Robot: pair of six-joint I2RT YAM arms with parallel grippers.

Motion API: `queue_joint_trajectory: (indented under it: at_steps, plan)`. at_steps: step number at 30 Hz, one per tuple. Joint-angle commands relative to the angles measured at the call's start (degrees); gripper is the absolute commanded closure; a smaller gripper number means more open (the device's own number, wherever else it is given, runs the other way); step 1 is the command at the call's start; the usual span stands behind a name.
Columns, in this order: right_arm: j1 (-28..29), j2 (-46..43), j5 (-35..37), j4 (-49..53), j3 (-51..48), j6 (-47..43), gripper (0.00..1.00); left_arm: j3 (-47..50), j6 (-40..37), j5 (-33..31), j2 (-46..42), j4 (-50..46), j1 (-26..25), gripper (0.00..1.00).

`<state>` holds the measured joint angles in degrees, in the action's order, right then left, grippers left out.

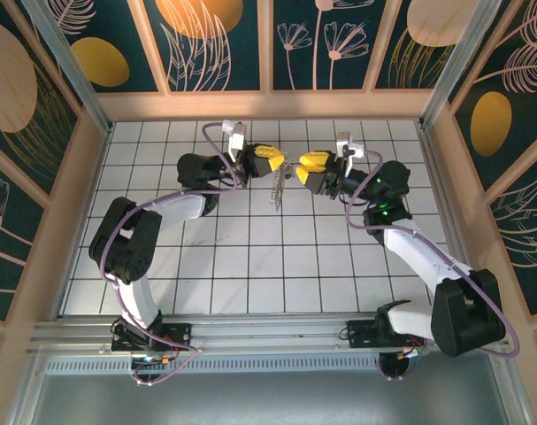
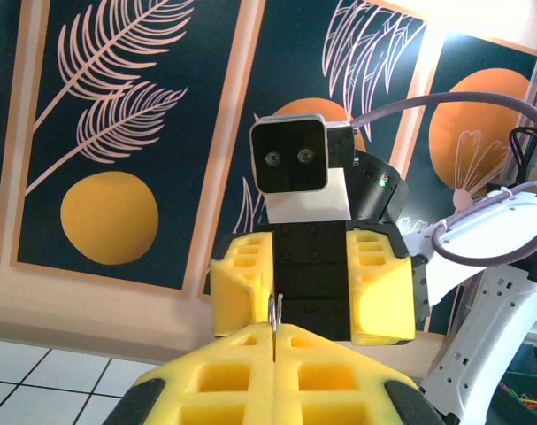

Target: Put the keys on the keyring

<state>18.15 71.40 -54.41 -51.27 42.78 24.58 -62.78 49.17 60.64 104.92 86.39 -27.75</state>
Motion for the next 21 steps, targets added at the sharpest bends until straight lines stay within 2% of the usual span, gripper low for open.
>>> queue_joint_trajectory:
  at_steps: [1,14,21]
  plan:
    - [0.1,2.25,1.32,-5.99,2.11,3.23,0.58,-1.02,0.43,-1.14,0.33,2.91,-0.29,1.0]
    - [2.83,7.4,1.94,-11.08,4.32,5.9,0.58,-1.11,0.57,-1.14,0.44,2.91,-0.3,1.0]
    - [3.28,8.66,2.12,-11.75,4.72,6.27,0.64,-1.11,0.6,-1.08,0.5,3.08,-0.29,1.0]
